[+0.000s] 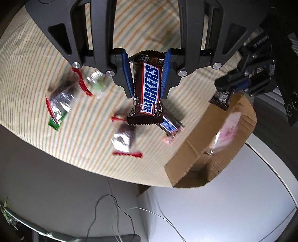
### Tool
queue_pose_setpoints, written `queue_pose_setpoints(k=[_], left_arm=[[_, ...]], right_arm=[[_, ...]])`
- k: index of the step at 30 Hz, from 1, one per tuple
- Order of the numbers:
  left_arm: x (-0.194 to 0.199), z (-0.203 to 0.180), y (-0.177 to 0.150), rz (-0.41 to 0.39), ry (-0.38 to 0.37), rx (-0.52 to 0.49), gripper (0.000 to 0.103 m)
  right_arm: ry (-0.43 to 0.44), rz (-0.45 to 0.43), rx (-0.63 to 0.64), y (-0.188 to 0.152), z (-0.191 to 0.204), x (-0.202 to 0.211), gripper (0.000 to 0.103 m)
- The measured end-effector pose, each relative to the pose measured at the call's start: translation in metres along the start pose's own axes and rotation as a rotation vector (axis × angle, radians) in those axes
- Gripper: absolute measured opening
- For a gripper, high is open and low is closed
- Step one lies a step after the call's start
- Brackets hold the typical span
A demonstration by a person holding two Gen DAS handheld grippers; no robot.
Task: Organize snacks
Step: 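Carry the black candy with the left gripper while the right gripper carries the Snickers over the box, then open the left gripper over the box while the right gripper releases the Snickers there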
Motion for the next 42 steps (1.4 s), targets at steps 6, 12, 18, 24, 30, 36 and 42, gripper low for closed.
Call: queue_pose_setpoints(k=[6,12,18,24,30,36,42], left_arm=[[0.017,0.033,0.012,-0.046,0.063,0.042,0.009],[0.036,0.067,0.017,-0.074,0.128,0.074,0.009],[0.043,0.091,0.023,-0.096,0.178,0.1,0.009],[0.047,0.112,0.025,-0.107,0.207,0.128,0.009],[0.048,0.123,0.024,-0.108,0.225,0.142,0.009],[0.049,0.13,0.023,-0.107,0.228,0.155,0.009],[0.05,0.133,0.024,-0.108,0.222,0.16,0.009]], right_arm=[[0.015,-0.026,0.033,0.025,0.023,-0.004,0.03],[0.03,-0.041,0.071,0.053,0.05,-0.014,0.03],[0.048,-0.046,0.11,0.08,0.076,-0.03,0.03],[0.071,-0.053,0.135,0.1,0.1,-0.041,0.03],[0.087,-0.042,0.169,0.117,0.126,-0.058,0.03],[0.077,-0.016,0.178,0.122,0.133,-0.077,0.03],[0.068,-0.002,0.178,0.121,0.132,-0.087,0.03]])
Point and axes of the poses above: each gripper's, at about its wrist camera, not at the fingertips, and x roughly against the way its jaws point, z to its left, y to its top, the point moved 4 cm from there along -x, roughly the way its jaws point, and after that the axes turned 2 degrees about z, right-handed, at the moved point
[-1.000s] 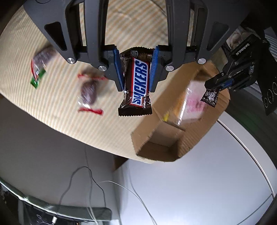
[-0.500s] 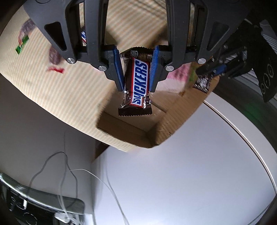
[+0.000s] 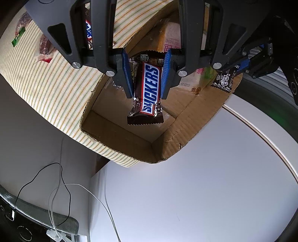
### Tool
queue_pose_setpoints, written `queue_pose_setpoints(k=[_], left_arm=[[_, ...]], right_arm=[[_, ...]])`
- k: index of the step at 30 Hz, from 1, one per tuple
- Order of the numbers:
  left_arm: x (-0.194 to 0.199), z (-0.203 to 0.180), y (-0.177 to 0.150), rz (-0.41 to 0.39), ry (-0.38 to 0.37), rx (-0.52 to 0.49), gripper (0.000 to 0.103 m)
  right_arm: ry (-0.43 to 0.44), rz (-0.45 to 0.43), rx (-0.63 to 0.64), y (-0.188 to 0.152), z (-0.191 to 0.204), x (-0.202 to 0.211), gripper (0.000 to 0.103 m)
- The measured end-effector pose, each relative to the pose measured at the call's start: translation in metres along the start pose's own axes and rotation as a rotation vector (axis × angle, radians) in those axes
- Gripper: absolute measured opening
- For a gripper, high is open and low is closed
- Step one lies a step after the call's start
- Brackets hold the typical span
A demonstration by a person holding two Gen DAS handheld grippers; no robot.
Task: Organize snacks
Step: 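Open the left gripper over the box while the right gripper releases the Snickers there, then move both grippers back over the remaining snacks on the bedspread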
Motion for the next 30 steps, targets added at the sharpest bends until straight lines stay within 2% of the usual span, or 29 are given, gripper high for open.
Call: queue_pose_setpoints(k=[5,8,10,12,15,21,30], left_arm=[[0.0,-0.002,0.0,-0.001,0.0,-0.002,0.01],[0.0,-0.004,0.0,0.002,-0.006,-0.007,0.019],[0.001,-0.005,0.0,-0.001,0.004,-0.01,0.032],[0.003,-0.005,0.0,-0.006,0.003,-0.003,0.037],[0.006,-0.007,0.0,-0.01,0.002,-0.003,0.037],[0.01,-0.018,0.001,-0.017,-0.013,-0.018,0.037],[0.014,-0.051,-0.002,-0.023,-0.058,-0.056,0.037]], right_arm=[[-0.004,0.001,0.008,0.001,0.002,-0.001,0.03],[-0.007,-0.012,0.011,0.002,0.003,0.0,0.031],[-0.009,-0.021,0.012,0.002,0.003,0.004,0.037],[-0.02,-0.042,0.011,0.002,0.002,0.01,0.054],[-0.021,-0.069,0.01,0.001,0.0,0.019,0.061],[-0.038,-0.084,-0.002,-0.011,-0.01,0.036,0.062],[-0.077,-0.123,-0.052,-0.047,-0.05,0.081,0.062]])
Point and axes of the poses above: each gripper's, at about its wrist camera, not at the fingertips, and x roughly against the way its jaws point, z to its left, y to its top, the point moved 4 cm from there along -x, roughly the way its jaws point, and after that the axes turned 2 degrees about z, right-handed, at the moved point
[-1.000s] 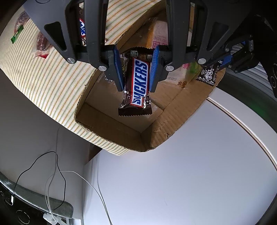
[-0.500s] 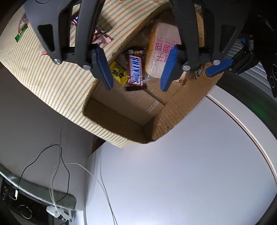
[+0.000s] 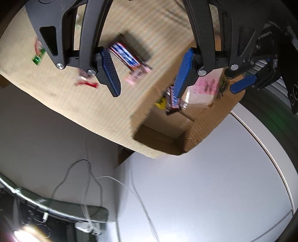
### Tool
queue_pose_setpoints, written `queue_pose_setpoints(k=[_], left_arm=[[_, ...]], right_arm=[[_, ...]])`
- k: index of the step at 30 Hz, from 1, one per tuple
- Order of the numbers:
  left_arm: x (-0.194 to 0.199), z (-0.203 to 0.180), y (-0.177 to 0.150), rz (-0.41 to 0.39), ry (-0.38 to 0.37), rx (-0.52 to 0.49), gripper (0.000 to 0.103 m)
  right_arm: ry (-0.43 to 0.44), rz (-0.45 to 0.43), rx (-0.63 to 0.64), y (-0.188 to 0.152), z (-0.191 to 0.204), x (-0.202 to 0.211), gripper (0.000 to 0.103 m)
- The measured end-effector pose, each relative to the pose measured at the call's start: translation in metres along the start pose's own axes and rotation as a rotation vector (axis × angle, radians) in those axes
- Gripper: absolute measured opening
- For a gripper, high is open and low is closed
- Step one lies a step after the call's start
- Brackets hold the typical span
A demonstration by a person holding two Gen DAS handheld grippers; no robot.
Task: Organize snacks
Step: 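Move both grippers back over the remaining snacks on the bedspread, then grasp the small clear candy with the left gripper while the right gripper grasps the brown-candy bag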
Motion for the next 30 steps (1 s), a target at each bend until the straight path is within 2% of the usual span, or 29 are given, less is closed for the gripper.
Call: queue_pose_setpoints(k=[9,19,23,30], left_arm=[[-0.013,-0.051,-0.007,0.031,-0.078,-0.065,0.037],[-0.036,-0.099,-0.025,0.106,-0.137,-0.118,0.037],[-0.047,-0.112,-0.03,0.137,-0.159,-0.122,0.037],[-0.07,-0.15,-0.037,0.189,-0.223,-0.18,0.037]], right_arm=[[-0.099,0.008,-0.042,-0.055,-0.064,0.041,0.062],[-0.145,0.043,-0.152,-0.107,-0.124,0.053,0.062],[-0.192,0.048,-0.191,-0.121,-0.145,0.05,0.062],[-0.148,0.078,-0.314,-0.129,-0.176,0.036,0.062]])
Point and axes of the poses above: each gripper's, at about its wrist camera, not at the fingertips, and x roughly against the way its jaws point, z to its left, y to its top, the point moved 4 cm from there along -x, roughly the way its jaws point, and after that the axes turned 2 degrees about z, right-handed, at the moved point
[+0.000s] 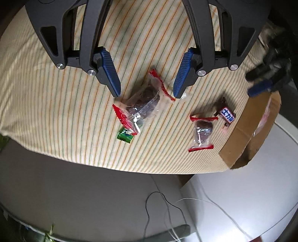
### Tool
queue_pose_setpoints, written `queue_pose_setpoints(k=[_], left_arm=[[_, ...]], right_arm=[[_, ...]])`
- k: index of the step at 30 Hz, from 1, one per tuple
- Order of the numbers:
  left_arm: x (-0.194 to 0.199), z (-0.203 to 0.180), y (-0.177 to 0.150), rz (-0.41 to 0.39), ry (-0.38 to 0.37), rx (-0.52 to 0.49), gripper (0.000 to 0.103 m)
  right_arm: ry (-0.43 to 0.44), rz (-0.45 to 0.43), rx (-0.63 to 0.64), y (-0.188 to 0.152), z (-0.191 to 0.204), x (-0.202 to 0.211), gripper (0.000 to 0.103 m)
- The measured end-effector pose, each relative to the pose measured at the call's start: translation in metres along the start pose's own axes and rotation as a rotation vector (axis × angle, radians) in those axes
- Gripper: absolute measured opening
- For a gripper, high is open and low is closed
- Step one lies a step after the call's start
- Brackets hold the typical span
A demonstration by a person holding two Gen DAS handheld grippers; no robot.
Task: Organize snacks
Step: 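Grasp the small clear candy with the left gripper while the right gripper grasps the brown-candy bag, then carry the clear candy with the left gripper while the right gripper carries the brown-candy bag to the box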
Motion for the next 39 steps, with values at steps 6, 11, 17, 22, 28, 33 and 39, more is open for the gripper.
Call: queue_pose_setpoints(k=[6,11,17,22,28,33,39], left_arm=[[-0.032,-0.03,0.008,0.05,-0.037,-0.076,0.037],[-0.054,-0.043,0.016,0.079,-0.05,-0.12,0.037],[-0.081,-0.049,0.02,0.12,-0.037,-0.159,0.037],[-0.095,-0.056,0.023,0.149,-0.025,-0.196,0.037],[-0.104,-0.058,0.022,0.156,0.006,-0.212,0.029],[-0.106,-0.057,0.023,0.151,0.01,-0.199,0.014],[-0.102,-0.052,0.02,0.143,0.007,-0.198,0.013]], right_arm=[[0.039,0.039,-0.071,0.01,-0.005,-0.018,0.062],[0.074,0.062,-0.124,0.016,-0.01,-0.032,0.062],[0.066,0.079,-0.099,0.016,-0.009,-0.039,0.062],[0.045,0.083,-0.079,0.018,-0.009,-0.042,0.05],[0.055,0.075,-0.094,0.017,-0.015,-0.04,0.046],[0.056,0.07,-0.094,0.015,-0.02,-0.035,0.044],[0.047,0.05,-0.093,0.013,-0.019,-0.027,0.042]])
Point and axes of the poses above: each gripper's, at about its wrist camera, not at the fingertips, and x roughly against the way its jaws point, z to its left, y to its top, the point moved 4 cm from there along -x, roughly the way its jaws point, and after that the axes turned 2 degrees about z, right-handed, at the moved point
